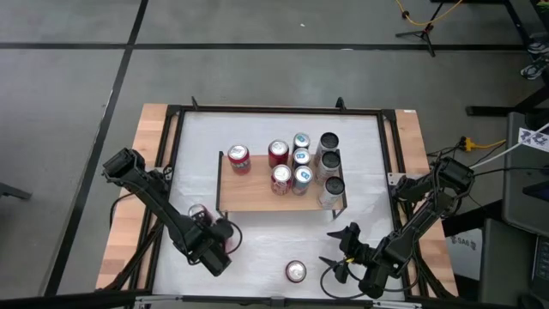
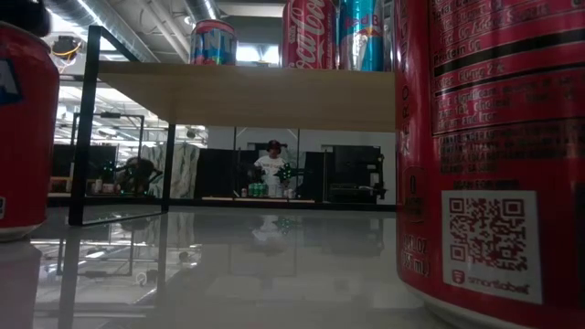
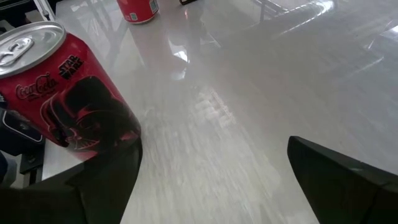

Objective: Place canned beverage on shelf
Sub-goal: Put the bottom red soda can on the shelf aligned with the other red soda can

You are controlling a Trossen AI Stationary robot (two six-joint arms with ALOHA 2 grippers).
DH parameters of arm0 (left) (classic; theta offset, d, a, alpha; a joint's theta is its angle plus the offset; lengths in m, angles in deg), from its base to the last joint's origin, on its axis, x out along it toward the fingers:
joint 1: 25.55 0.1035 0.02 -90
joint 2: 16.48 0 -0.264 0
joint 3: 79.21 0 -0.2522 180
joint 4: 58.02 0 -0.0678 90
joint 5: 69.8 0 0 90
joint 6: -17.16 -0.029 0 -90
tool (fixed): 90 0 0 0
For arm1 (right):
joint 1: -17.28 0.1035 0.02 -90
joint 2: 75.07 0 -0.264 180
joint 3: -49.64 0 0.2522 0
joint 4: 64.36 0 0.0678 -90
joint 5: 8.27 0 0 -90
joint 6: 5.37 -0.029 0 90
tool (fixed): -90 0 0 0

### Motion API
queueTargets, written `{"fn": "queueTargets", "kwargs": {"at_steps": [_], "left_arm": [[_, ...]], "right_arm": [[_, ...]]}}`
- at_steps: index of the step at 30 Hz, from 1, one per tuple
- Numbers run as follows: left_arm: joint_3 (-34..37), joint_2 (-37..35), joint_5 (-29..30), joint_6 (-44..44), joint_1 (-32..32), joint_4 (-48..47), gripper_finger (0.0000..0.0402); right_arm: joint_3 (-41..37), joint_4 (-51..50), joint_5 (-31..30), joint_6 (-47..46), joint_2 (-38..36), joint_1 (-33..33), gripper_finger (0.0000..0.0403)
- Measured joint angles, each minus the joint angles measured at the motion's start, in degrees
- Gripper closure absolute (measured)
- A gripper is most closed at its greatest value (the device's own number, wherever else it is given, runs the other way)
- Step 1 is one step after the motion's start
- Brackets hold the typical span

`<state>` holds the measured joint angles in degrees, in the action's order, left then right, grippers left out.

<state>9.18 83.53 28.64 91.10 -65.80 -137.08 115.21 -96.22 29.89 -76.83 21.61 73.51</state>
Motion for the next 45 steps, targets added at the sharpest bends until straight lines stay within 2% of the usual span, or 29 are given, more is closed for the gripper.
{"fn": "queueTargets", "kwargs": {"at_steps": [10, 17, 32, 38, 45], "left_arm": [[0.00, -0.02, 0.02, -22.49, 0.00, -0.02, 0.0011], [0.00, -0.07, 0.07, -30.69, 0.02, 0.05, 0.0011], [0.00, -0.07, 0.24, -30.64, 0.02, 1.51, 0.0011], [0.00, -0.07, 1.44, -26.04, 0.02, 3.50, 0.0011], [-0.01, -0.07, 1.53, -27.71, -0.58, 3.41, 0.0011]], "right_arm": [[0.00, 0.00, 0.00, -0.02, -0.01, 0.00, 0.0010], [0.00, 0.00, 0.00, -0.02, 0.00, 0.00, 0.0010], [0.00, 0.00, 0.00, -0.02, 0.00, 0.00, 0.0010], [0.00, 0.00, 0.00, -0.02, 0.00, 0.00, 0.0010], [0.00, 0.00, 0.00, -0.02, 0.00, 0.00, 0.0010]]}}
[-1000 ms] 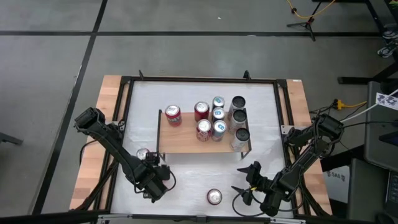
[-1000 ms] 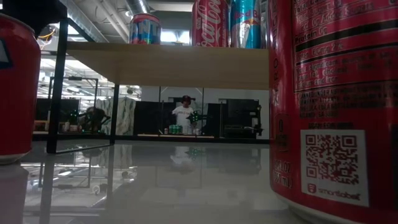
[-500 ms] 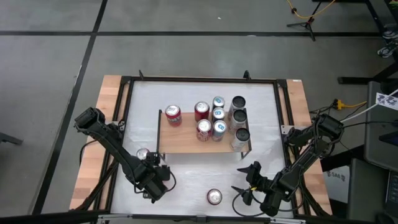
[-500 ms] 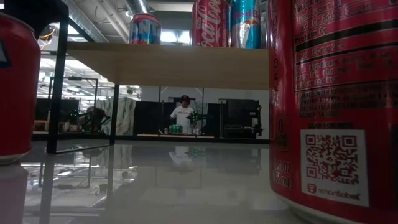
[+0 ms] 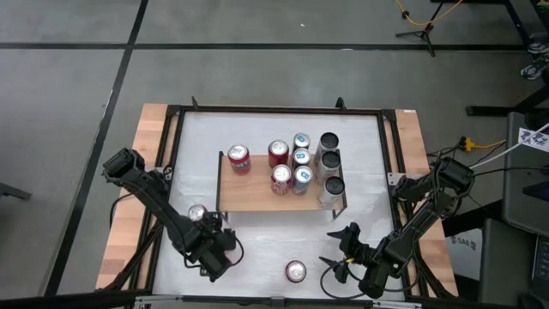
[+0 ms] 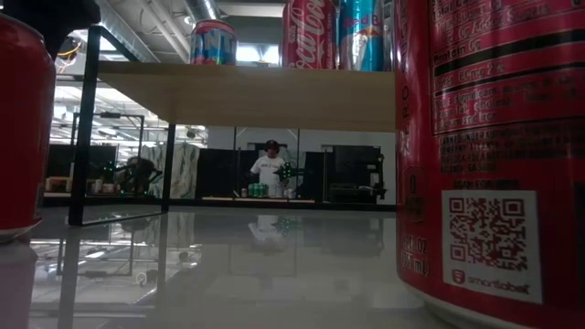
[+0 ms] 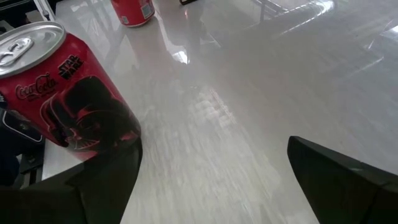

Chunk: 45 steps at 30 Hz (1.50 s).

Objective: Place canned beverage on shelf
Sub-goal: Put the bottom red soda can on the shelf aligned with the other red soda can

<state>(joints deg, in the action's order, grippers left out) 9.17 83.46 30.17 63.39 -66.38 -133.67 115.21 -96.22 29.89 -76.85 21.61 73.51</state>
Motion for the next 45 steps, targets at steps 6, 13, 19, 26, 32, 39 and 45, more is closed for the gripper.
{"fn": "queueTargets", "kwargs": {"at_steps": [6, 13, 19, 26, 32, 39, 45], "left_arm": [[0.00, 0.00, 1.09, -6.63, -1.17, -0.06, 0.0027], [-0.01, 0.00, 1.48, -7.93, -1.65, -0.06, 0.0077], [-0.06, -0.02, 1.73, 4.38, -1.60, -0.04, 0.0117], [-0.06, -0.02, 4.46, 30.77, -1.60, -0.39, 0.0117], [-0.06, -0.02, 5.37, 43.48, -1.56, -0.33, 0.0115], [-0.03, -0.02, 5.35, 43.32, -1.56, -0.20, 0.0115], [-0.03, -0.02, 5.33, 43.26, -1.56, -0.20, 0.0114]], "right_arm": [[0.00, 0.00, 0.00, 0.00, 0.00, 0.00, 0.0010], [0.00, 0.02, 0.00, 0.00, 0.00, 0.00, 0.0010], [-0.01, 0.04, 0.02, -0.01, -0.02, 0.00, 0.0010], [0.00, 0.04, 0.02, -0.02, 0.00, 0.00, 0.0010], [0.00, 0.04, 0.02, -0.02, 0.00, 0.00, 0.0010], [-0.01, 0.04, 0.02, -0.02, 0.00, 0.00, 0.0010], [0.00, 0.02, 0.02, 0.00, -0.01, 0.00, 0.0010]]}}
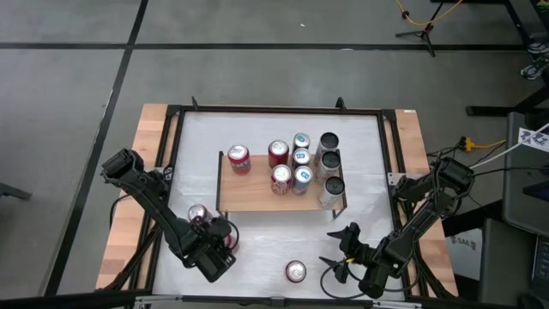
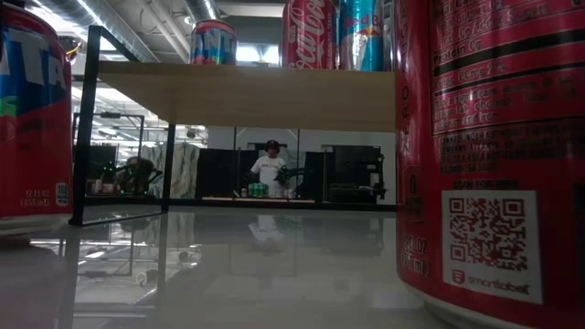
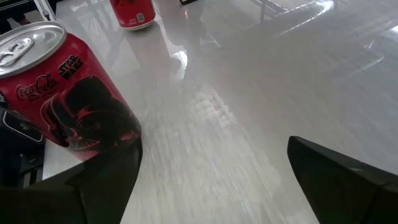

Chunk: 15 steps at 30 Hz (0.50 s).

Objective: Place canned beverage on shelf
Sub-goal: Put the bottom red soda can on the shelf aligned with the other red soda can

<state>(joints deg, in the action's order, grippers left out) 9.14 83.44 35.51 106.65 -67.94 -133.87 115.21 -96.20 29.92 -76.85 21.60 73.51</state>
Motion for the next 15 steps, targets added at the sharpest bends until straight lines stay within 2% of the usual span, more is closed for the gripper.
{"fn": "queueTargets", "kwargs": {"at_steps": [10, 15], "left_arm": [[0.04, 0.00, -0.02, -0.01, -0.01, 0.26, 0.0055], [0.04, 0.02, 0.04, -0.02, 0.00, 0.22, 0.0044]], "right_arm": [[-0.02, 0.00, 0.00, 0.00, -0.01, 0.00, 0.0010], [0.00, 0.00, 0.00, 0.00, 0.00, 0.00, 0.0010]]}}
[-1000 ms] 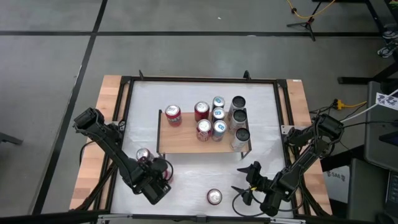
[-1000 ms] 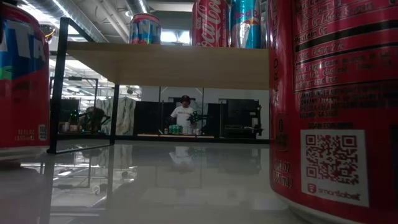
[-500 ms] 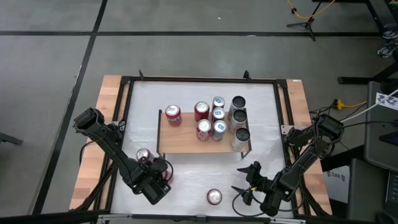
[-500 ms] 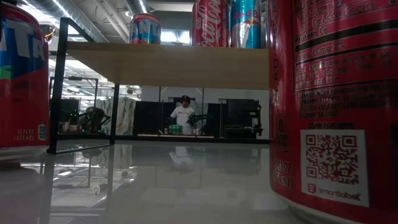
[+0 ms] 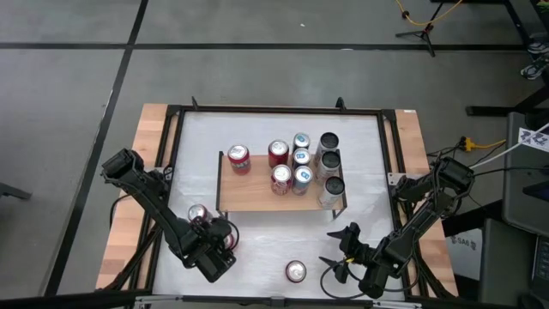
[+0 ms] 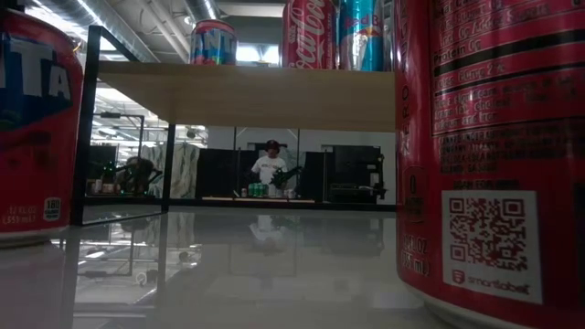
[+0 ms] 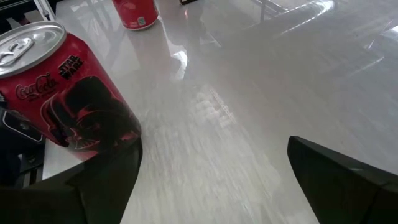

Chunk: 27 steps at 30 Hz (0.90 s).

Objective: Place canned beverage on shelf
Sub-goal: Put the bottom red soda can on the shelf aligned with the other red soda can

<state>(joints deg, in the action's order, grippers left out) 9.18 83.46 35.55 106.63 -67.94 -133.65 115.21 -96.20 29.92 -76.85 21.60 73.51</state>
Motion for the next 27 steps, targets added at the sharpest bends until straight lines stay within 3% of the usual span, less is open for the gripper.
{"fn": "queueTargets", "kwargs": {"at_steps": [5, 19, 27], "left_arm": [[0.00, -0.01, 0.04, -1.07, 0.00, 0.01, 0.0047], [0.00, -0.23, 0.20, -14.23, 0.12, -0.13, 0.0048], [0.00, -0.26, 0.31, -28.31, 0.70, -0.17, 0.0048]], "right_arm": [[0.00, -0.02, 0.02, 0.00, 0.01, 0.00, 0.0010], [-0.02, -0.01, 0.01, 0.00, 0.01, 0.00, 0.0010], [-0.02, 0.00, 0.02, 0.00, 0.01, 0.00, 0.0010]]}}
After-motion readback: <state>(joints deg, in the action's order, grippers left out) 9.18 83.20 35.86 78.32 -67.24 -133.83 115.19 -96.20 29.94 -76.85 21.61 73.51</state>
